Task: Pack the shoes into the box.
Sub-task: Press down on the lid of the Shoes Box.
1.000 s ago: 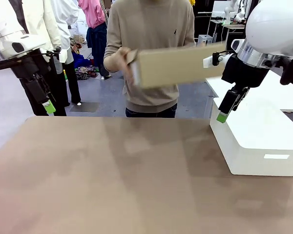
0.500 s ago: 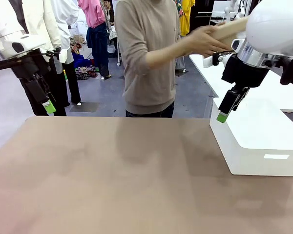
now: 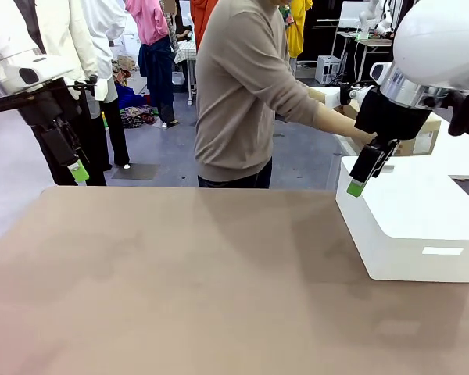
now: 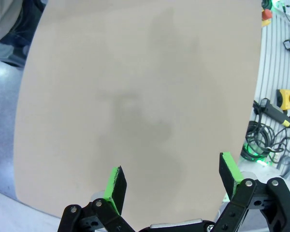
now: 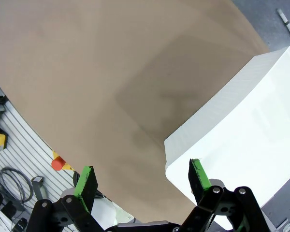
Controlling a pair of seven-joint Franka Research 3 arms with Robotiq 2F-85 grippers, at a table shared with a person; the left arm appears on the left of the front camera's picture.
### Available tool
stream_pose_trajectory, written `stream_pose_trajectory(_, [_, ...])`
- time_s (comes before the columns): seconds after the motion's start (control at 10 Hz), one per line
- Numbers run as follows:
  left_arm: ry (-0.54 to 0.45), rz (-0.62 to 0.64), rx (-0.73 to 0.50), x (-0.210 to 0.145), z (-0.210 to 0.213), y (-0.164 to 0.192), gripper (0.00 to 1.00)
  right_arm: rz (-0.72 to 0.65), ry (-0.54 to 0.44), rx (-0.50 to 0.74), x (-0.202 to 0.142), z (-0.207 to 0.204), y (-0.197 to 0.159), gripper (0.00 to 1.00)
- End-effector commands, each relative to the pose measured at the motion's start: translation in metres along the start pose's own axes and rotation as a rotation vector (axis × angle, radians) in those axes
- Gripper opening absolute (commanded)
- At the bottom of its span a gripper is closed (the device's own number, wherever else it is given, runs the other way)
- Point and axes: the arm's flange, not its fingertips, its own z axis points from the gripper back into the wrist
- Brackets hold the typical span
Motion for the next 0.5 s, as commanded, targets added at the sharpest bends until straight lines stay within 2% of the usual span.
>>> stream_pose_trajectory(0.0, [0.007, 0.005, -0.002, -0.0010, 0.0023, -0.0004, 1.00, 0.000, 0.004, 0.003, 0.0018, 0.0029, 0.0000, 1.00])
stream_pose_trajectory(0.4, [0.007, 0.005, -0.002, -0.0010, 0.0023, -0.0004, 1.00, 0.000, 0.004, 0.003, 0.0018, 0.0029, 0.0000, 1.00])
